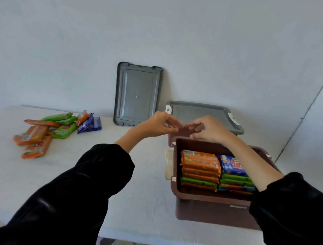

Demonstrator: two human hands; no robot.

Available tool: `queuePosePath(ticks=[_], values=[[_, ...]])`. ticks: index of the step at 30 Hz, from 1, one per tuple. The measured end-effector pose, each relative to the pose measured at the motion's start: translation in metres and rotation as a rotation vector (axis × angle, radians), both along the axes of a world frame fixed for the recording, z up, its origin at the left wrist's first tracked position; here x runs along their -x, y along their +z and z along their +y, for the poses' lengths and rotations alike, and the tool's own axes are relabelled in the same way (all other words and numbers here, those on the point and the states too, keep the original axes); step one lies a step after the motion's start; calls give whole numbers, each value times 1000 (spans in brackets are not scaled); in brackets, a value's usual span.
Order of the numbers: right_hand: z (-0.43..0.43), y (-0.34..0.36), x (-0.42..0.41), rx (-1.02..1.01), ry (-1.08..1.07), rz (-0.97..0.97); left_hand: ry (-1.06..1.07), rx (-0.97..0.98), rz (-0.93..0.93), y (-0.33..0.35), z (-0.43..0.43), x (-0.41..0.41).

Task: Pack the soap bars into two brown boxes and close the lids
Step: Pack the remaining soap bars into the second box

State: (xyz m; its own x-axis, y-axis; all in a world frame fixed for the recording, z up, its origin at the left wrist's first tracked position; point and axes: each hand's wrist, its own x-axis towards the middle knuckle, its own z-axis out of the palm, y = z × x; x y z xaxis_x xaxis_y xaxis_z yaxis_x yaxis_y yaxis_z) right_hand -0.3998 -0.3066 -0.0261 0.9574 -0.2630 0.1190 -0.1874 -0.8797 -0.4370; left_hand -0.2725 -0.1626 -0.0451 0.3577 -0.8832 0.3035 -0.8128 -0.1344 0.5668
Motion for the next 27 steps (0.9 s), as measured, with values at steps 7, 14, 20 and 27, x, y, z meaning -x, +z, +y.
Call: queuePosePath(ticks=[7, 14, 20, 27], values=[[88, 12, -103, 22, 143, -87, 226, -3, -3, 4, 100, -71], [172, 2, -198, -42, 269, -58, 514, -18, 25, -2, 208, -141], [208, -21, -263, -72, 279, -3, 760, -31, 89, -16, 270, -188], [220, -65, -320, -1, 314, 61, 976, -134, 192, -55, 298, -223]])
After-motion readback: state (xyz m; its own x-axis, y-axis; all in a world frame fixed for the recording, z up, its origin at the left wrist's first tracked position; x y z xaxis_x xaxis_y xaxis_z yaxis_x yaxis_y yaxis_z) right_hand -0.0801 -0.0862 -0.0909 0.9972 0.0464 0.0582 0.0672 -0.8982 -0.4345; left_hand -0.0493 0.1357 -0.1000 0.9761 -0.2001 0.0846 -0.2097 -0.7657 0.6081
